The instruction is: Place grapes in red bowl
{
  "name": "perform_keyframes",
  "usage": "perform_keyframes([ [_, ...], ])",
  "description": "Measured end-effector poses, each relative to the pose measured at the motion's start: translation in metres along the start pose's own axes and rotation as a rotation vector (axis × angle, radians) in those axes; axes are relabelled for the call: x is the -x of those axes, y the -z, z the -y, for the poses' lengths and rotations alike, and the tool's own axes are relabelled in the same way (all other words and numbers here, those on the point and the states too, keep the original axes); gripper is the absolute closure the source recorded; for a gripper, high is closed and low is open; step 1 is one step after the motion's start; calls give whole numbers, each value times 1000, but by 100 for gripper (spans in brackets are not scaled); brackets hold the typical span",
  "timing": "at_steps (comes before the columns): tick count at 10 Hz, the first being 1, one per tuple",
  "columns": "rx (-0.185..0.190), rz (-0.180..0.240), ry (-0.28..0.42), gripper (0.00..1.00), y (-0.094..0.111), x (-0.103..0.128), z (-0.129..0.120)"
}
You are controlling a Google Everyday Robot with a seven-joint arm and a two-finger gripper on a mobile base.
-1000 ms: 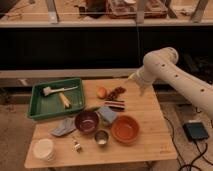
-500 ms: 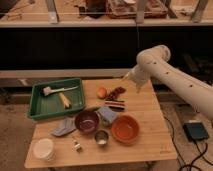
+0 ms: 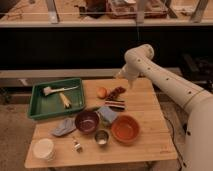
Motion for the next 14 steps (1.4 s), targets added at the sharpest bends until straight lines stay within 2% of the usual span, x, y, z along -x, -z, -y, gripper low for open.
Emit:
perform_keyframes([
  [1,-3,7,8,35,-9,-1,-1],
  [4,-6,41,53,35,-57,1,3],
  [6,-7,51,74,35,-75,-1,5],
  [8,6,61,89,35,-95,-1,4],
  [11,36,92,110,35,-136,5,3],
  [13,41,111,121,35,-146,8,5],
  [14,41,123,135,39,-149,12,8],
])
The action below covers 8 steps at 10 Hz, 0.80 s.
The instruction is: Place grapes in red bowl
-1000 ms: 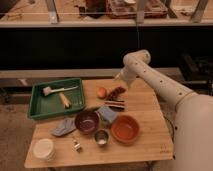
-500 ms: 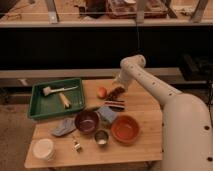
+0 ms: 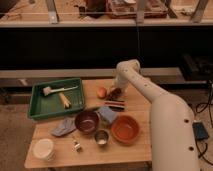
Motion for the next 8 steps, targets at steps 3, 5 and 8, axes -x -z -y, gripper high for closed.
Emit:
perform_keyframes([
  [3,0,28,43,68,-5,11,13],
  [5,17,43,54,87,-10,17,13],
  [8,41,58,59,100,-14,27,10],
])
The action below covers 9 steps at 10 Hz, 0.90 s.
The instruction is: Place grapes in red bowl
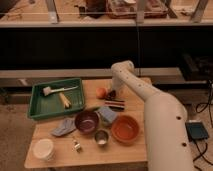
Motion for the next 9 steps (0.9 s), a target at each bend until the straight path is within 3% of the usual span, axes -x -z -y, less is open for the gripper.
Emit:
perform_keyframes([
  [1,-10,2,-6,100,5,3,-4],
  [4,-86,-25,-14,100,50,5,-4],
  [6,-150,-53,6,100,107,14,-11],
  [8,-212,-53,50,100,161,34,-17],
  [9,-222,-51,64,100,172,39,-20],
])
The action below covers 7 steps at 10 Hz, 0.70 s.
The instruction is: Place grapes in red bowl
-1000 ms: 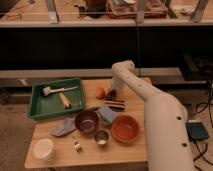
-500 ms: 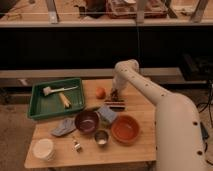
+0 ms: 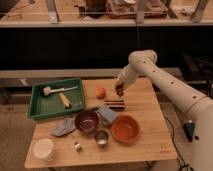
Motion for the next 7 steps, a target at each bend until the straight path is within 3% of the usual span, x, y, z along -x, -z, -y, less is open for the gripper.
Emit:
perform_keyframes([
  [4,-3,2,4,100,1,1,2],
  [7,31,38,3,100,-3,16,-1],
])
